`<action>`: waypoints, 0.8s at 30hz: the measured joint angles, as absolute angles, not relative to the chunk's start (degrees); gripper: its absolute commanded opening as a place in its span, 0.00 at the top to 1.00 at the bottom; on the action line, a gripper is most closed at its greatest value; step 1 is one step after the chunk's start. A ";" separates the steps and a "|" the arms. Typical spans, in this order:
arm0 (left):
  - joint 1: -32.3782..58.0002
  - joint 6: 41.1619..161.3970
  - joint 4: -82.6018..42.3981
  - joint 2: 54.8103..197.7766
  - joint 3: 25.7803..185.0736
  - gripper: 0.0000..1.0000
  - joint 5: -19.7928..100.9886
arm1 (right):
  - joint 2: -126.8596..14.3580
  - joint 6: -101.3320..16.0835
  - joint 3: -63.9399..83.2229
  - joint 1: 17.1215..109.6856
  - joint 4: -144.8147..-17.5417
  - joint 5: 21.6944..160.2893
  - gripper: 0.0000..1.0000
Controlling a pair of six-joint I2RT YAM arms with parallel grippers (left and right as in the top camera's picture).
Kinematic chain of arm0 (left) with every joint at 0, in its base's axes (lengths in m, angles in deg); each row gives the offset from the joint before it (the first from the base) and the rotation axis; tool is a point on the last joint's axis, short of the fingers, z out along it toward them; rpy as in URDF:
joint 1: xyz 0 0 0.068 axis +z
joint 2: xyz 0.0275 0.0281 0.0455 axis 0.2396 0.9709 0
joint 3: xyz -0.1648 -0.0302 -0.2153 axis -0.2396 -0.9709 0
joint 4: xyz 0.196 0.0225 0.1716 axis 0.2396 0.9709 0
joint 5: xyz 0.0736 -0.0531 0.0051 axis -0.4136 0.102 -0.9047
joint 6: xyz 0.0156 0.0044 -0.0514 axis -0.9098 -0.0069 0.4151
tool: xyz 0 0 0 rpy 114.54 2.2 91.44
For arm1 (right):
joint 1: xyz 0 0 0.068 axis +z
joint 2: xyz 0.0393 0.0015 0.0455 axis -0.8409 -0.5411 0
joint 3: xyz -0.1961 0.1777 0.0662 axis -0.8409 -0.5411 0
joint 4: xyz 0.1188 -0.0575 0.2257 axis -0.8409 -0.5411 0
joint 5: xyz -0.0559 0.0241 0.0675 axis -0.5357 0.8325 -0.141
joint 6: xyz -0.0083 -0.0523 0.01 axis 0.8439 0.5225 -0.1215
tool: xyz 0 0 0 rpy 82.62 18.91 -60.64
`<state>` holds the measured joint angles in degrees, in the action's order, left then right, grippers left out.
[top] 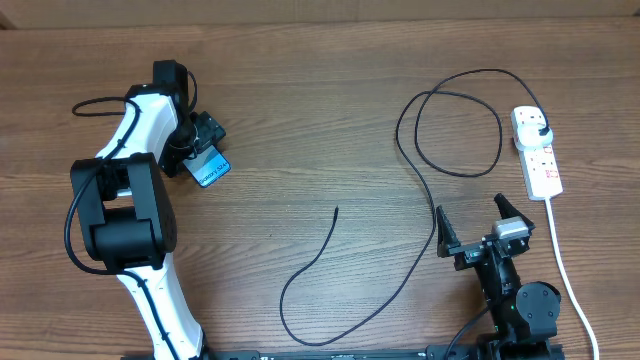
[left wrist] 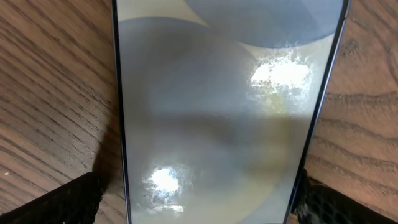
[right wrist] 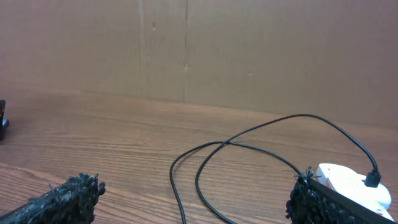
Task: Plug charger to phone and switch on socket
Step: 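Close the left gripper on the phone's long edges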
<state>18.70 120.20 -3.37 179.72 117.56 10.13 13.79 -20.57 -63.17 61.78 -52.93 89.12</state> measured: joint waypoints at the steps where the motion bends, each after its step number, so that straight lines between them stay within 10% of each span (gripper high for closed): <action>1: 18.70 120.20 -3.33 179.72 117.56 0.00 10.13 | 13.79 -20.57 -63.17 61.78 -52.93 89.12 0.00; 24: 18.70 120.63 3.62 179.70 117.62 0.01 11.13 | 13.79 -20.55 -63.17 61.78 -52.93 89.12 0.00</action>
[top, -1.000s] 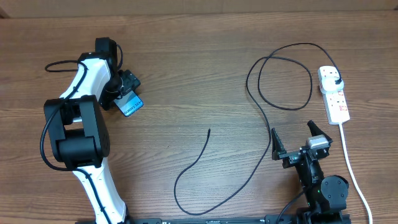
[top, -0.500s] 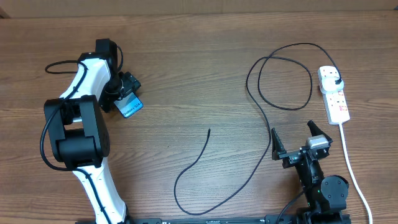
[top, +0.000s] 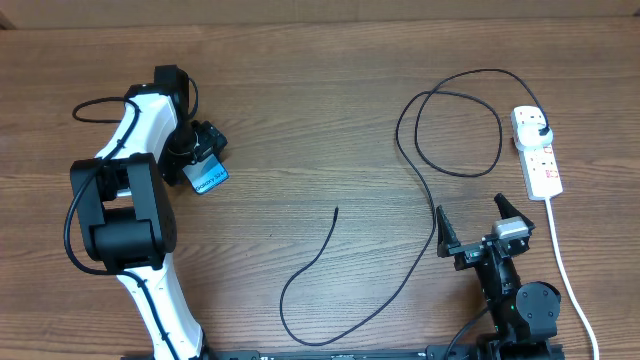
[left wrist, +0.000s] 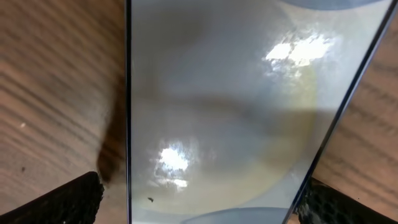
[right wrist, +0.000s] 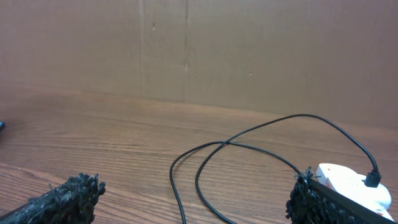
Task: Plug charger to phone and switch on socket
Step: 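Close the left gripper on the phone's long edges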
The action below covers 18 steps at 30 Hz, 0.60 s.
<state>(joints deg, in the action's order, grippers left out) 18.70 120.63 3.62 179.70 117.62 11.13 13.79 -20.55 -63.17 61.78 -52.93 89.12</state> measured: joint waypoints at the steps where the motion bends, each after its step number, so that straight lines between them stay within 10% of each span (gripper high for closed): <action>1: 18.70 120.63 3.75 179.70 117.64 0.01 11.07 | 13.79 -20.57 -63.17 61.78 -52.93 89.14 0.00; 18: 18.70 120.63 -2.26 179.70 117.51 0.00 9.67 | 13.79 -20.55 -63.17 61.78 -52.93 89.12 0.00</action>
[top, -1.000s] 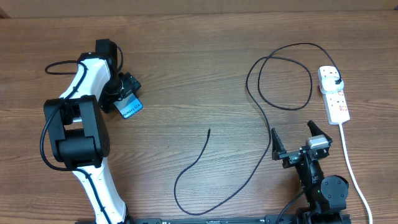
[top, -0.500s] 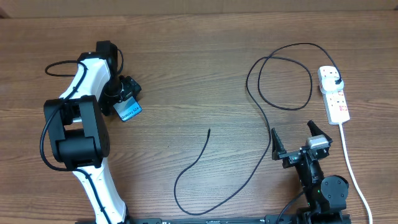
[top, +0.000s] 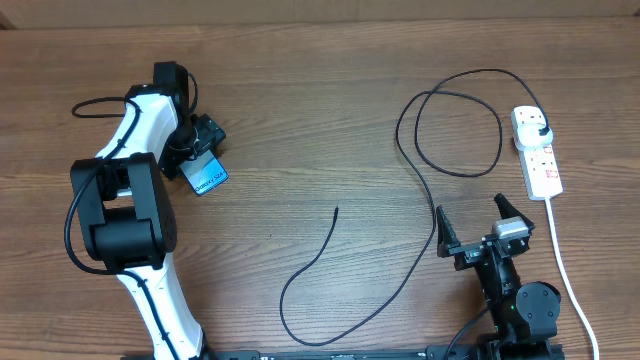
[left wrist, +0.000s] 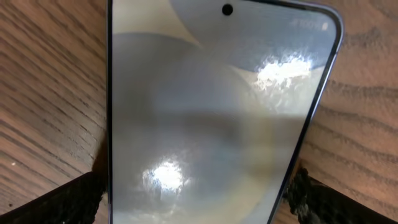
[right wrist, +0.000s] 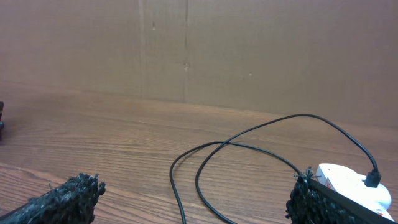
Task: Plug charger to phone and switch on socket
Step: 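Close the left gripper on the phone's long edges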
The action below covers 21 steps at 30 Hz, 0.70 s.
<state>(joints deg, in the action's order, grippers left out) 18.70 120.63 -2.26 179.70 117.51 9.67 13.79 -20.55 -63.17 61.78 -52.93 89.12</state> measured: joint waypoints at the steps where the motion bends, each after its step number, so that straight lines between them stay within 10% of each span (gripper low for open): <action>1: 18.72 120.63 -2.26 179.70 117.51 0.00 9.67 | 13.79 -20.57 -63.17 61.80 -52.95 89.14 0.00; 21: 18.92 120.66 -1.62 179.70 117.51 0.01 9.69 | 13.79 -20.57 -63.17 61.80 -52.91 89.14 0.00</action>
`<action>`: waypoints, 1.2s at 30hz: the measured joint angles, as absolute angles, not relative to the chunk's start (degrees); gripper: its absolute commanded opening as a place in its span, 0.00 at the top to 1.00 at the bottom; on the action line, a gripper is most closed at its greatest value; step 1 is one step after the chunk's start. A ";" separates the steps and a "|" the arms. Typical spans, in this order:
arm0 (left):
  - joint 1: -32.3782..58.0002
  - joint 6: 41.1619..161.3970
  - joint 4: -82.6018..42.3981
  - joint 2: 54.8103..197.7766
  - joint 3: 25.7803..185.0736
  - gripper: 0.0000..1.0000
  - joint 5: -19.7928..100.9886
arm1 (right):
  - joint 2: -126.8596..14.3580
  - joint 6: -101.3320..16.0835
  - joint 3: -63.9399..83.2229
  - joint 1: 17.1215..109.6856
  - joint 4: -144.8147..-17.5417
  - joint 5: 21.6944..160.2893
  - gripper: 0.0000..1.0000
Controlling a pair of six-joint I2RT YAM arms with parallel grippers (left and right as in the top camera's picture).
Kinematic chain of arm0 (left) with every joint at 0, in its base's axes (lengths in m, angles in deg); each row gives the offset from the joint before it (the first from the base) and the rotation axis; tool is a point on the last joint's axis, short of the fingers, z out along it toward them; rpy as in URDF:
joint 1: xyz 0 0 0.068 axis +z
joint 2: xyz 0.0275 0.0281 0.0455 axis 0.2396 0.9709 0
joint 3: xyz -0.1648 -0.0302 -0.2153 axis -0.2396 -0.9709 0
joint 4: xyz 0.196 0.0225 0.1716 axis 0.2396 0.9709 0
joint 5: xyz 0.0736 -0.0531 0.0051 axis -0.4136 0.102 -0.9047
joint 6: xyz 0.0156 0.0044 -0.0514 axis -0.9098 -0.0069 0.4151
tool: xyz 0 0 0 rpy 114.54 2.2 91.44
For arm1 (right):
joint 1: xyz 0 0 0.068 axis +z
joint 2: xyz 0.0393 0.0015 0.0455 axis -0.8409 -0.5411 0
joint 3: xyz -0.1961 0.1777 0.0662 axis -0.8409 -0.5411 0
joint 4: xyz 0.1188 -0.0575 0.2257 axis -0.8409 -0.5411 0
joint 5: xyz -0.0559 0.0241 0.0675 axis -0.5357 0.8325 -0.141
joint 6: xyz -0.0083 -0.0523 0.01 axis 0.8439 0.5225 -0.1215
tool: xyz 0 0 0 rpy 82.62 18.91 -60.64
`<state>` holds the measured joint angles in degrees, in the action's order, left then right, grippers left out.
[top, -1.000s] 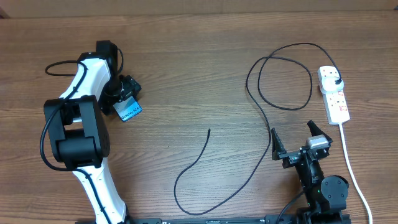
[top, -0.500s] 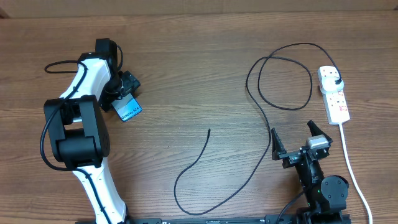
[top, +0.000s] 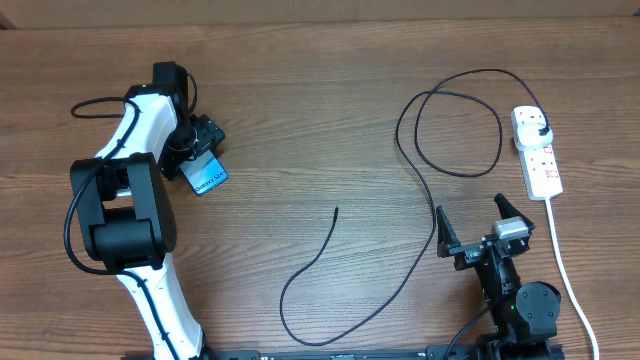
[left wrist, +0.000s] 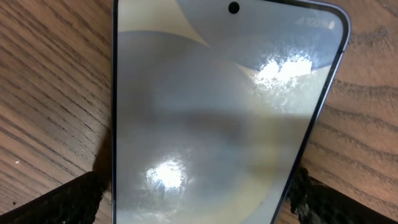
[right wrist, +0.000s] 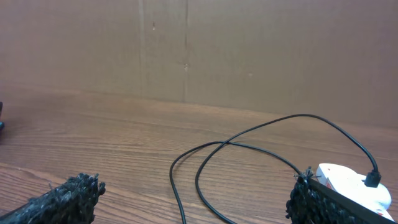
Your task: Plug charger to phone and switch on socket
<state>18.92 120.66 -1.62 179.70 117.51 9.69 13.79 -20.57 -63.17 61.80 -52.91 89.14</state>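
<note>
A phone point(top: 207, 178) lies screen up on the wooden table at the far left. It fills the left wrist view point(left wrist: 211, 112), its front camera hole toward the top. My left gripper point(top: 200, 158) is open right over it, one finger on each side of the phone's lower half. The black charger cable point(top: 400, 290) runs across the table, its free end point(top: 336, 210) near the middle. The other end is plugged into the white power strip point(top: 537, 155) at the right. My right gripper point(top: 474, 222) is open and empty at the front right, beside the strip point(right wrist: 354, 183).
The cable makes a large loop point(top: 450, 120) behind my right gripper and shows in front of its fingers as two crossing strands point(right wrist: 205, 155). The strip's white lead point(top: 560, 260) runs toward the front edge. A brown wall point(right wrist: 186, 50) closes off the far side.
The phone sits slightly lower in the left wrist view, with more of its top edge showing. My right gripper and the cable are where they were.
My left gripper stayed open over the phone at every moment. The phone first lay a little farther back, then a little nearer the front and turned in the wrist view. After that its top edge and camera hole showed, as they do now. The right arm stayed still.
</note>
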 measured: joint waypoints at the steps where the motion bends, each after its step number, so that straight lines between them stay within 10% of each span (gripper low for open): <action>1: 19.03 120.66 -1.53 179.70 117.51 0.00 9.71 | 13.79 -20.57 -63.17 61.78 -52.95 89.12 0.00; 36: 19.79 120.66 -0.53 179.70 117.51 0.00 10.76 | 13.79 -20.57 -63.17 61.78 -52.93 89.14 0.00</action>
